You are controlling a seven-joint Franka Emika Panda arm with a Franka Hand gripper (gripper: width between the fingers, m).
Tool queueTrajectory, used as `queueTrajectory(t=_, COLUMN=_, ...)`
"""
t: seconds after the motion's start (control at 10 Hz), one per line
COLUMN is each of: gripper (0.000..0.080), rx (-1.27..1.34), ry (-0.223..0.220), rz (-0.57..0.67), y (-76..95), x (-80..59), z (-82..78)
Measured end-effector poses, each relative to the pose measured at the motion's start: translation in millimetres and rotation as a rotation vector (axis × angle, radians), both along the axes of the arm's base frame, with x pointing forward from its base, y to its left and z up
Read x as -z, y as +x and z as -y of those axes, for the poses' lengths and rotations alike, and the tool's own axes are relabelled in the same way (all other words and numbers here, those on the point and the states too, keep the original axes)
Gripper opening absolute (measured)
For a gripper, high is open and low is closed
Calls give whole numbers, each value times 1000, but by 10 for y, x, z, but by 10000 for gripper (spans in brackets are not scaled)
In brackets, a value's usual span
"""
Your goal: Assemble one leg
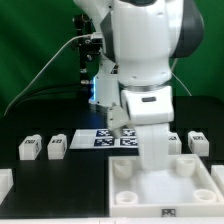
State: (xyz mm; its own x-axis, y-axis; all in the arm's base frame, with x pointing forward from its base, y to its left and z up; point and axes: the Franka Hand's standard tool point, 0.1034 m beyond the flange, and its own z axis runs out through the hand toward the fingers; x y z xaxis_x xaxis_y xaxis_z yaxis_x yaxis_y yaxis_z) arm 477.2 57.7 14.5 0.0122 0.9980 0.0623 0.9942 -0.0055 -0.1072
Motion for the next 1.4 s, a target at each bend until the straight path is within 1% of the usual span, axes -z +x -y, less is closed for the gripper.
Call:
queueTrajectory(t=0.1, gripper=71, rx=30, ry=-1, rz=4, y=72, x=-6, z=-63)
queueTrajectory(t=0.3, gripper=70, rx=82, ry=-6, rz=0, y=165, x=4, z=-71)
queueTrajectory(t=0.6, gripper=73, rx=71, ry=-15, rz=-59, y=178, x=25, z=-65)
queueTrajectory(t=0.9, gripper=74, rx=42, ry=-4, rz=-16, y=179, x=25, z=-58)
queueTrajectory(t=1.1, gripper=74, rx=43, ry=-4, rz=-19, y=178, x=30, z=-56)
queueTrajectory(t=1.3, gripper=424, rx=44, ry=-4, rz=-20, y=173, x=38, z=-55)
queueTrajectory(t=1.4, gripper=560, rx=44, ry=-4, rz=-21, y=171, x=40, z=-55)
